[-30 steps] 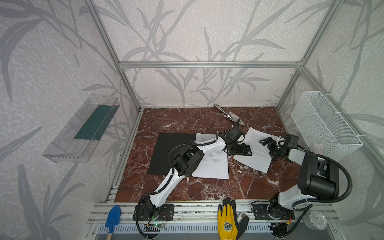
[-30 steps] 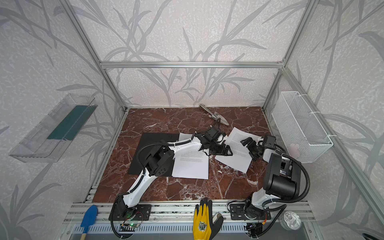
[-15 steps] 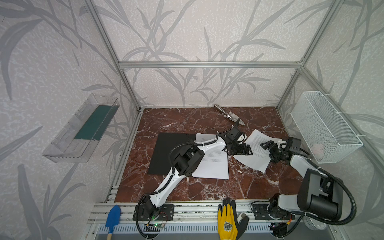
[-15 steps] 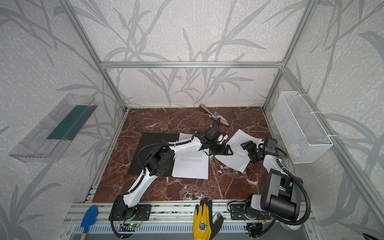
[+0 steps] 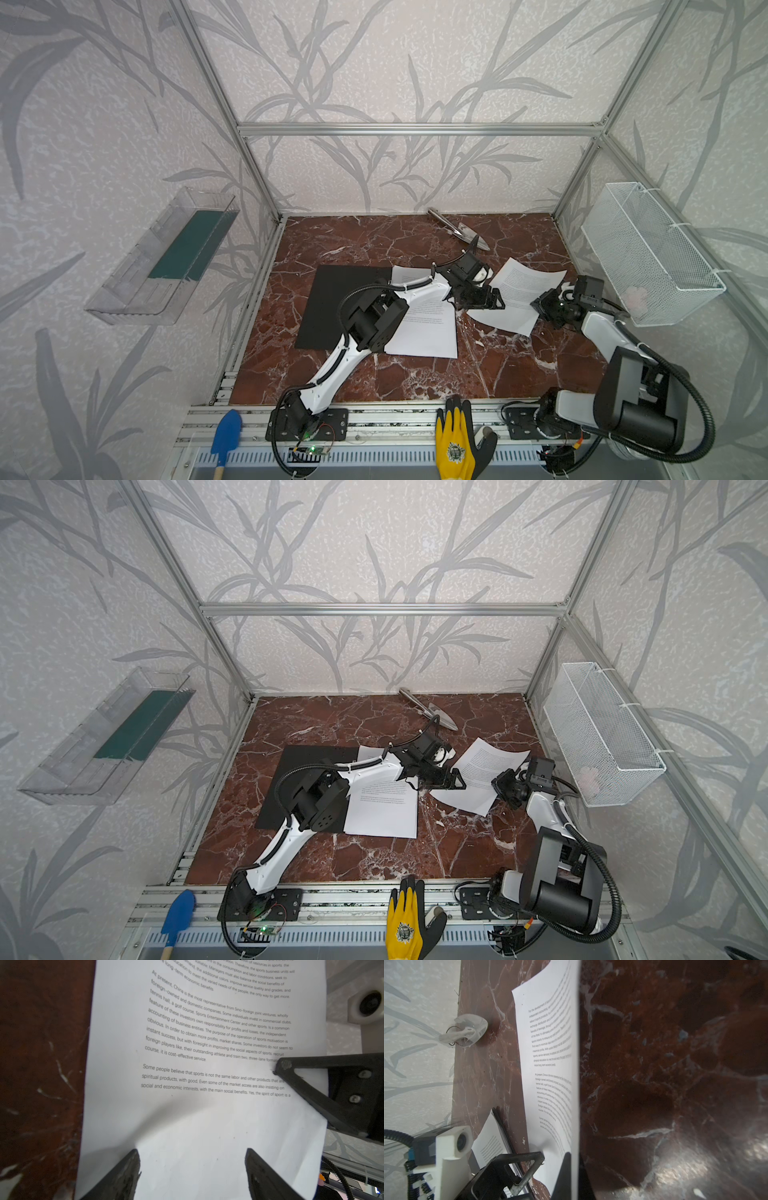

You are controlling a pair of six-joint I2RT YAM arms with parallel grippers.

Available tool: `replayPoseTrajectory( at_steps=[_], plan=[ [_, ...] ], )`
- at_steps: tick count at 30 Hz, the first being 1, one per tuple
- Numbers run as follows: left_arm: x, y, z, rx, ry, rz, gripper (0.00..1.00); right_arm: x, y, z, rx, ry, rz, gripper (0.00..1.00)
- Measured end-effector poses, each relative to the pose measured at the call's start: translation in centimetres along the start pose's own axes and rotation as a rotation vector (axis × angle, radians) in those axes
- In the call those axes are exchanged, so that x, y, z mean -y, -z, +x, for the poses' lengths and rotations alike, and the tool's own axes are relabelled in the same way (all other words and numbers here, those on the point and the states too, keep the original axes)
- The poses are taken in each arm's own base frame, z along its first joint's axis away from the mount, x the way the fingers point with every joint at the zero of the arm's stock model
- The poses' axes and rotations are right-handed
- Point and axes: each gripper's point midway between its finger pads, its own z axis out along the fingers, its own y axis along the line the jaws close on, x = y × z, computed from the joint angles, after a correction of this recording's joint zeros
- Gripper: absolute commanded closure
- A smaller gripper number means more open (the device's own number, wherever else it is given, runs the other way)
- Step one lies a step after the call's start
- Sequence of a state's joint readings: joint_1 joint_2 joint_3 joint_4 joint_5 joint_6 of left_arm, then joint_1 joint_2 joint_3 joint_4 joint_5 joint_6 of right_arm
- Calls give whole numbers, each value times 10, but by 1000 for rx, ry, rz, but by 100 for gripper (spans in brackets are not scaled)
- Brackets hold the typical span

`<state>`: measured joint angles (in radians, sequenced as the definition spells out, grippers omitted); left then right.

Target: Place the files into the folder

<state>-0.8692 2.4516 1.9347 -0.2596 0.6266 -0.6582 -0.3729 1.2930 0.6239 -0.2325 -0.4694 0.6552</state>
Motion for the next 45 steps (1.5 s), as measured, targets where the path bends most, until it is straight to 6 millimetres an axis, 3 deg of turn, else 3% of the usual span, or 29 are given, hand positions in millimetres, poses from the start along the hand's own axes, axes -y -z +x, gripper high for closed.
replayPoseTrajectory(
  at_steps=[8, 13, 16, 21, 24, 28, 34, 39, 42, 45],
  plan=[
    [9, 9, 15, -34, -40, 57, 17, -6, 15, 3, 17, 34, -5, 100],
    [37, 33, 14, -25, -88, 102, 17, -16, 29, 2, 47, 68, -24, 100],
    [73, 71, 9, 32, -141, 145, 17, -27, 41, -4, 70, 97, -37, 100],
    [136, 167, 10, 245, -269, 198, 16, -50, 63, -13, 118, 153, -72, 100],
    [152, 217, 18, 395, -313, 195, 15, -73, 76, -13, 129, 209, -91, 100],
    [142, 250, 26, 525, -308, 127, 15, -121, 91, 0, 128, 347, -139, 100],
    [101, 277, 43, 648, -245, -12, 15, -187, 116, 39, 125, 571, -209, 100],
    [85, 322, 58, 773, -207, -95, 13, -234, 130, 87, 84, 739, -279, 100],
    [74, 347, 73, 851, -186, -120, 13, -253, 127, 120, 26, 809, -319, 100],
    [55, 360, 88, 895, -166, -163, 12, -264, 116, 153, -58, 852, -341, 100]
  ],
)
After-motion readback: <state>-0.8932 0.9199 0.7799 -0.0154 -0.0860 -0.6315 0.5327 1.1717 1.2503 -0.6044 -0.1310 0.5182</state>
